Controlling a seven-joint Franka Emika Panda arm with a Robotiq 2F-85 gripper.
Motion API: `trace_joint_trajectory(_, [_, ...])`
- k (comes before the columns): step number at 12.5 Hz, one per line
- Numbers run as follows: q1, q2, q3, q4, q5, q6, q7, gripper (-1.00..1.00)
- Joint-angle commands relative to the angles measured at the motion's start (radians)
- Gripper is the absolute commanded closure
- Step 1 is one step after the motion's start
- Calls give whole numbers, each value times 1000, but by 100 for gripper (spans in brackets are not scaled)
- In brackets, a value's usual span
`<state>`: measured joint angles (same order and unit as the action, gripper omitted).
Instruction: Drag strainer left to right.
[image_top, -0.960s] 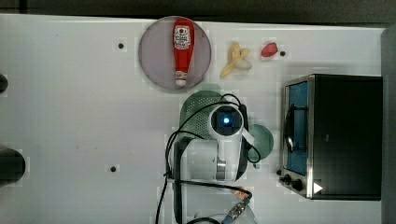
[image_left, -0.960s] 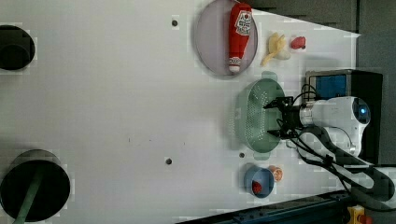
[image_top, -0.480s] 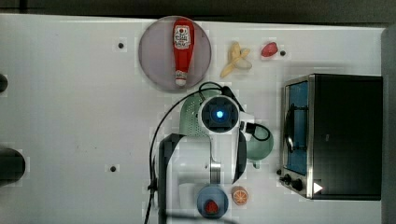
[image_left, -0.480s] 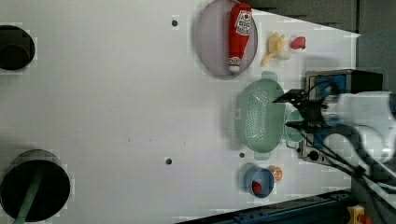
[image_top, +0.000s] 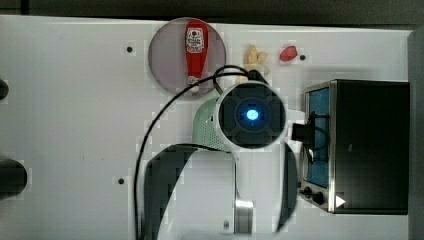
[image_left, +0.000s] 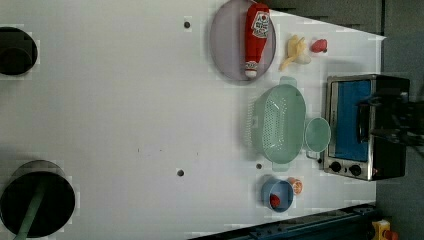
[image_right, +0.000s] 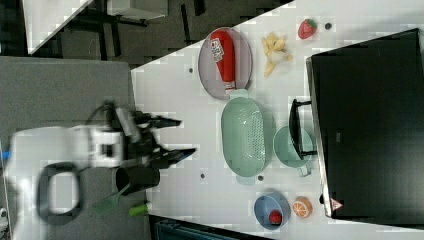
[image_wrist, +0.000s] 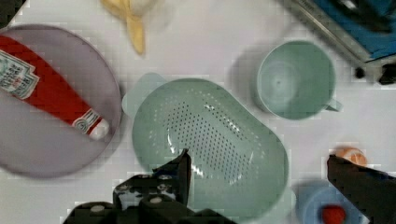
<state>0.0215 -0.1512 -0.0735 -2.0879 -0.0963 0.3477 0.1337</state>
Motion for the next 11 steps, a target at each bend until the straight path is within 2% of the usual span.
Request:
trace_joint_trajectory(1, [-2,-75,12,83,63,-223,-55,-100])
trace_joint_trajectory(5, [0,-166,14,100,72,-274,-143,-100])
trace_joint_trajectory(11, [-1,-171,12,99,72,-305,-143,-100])
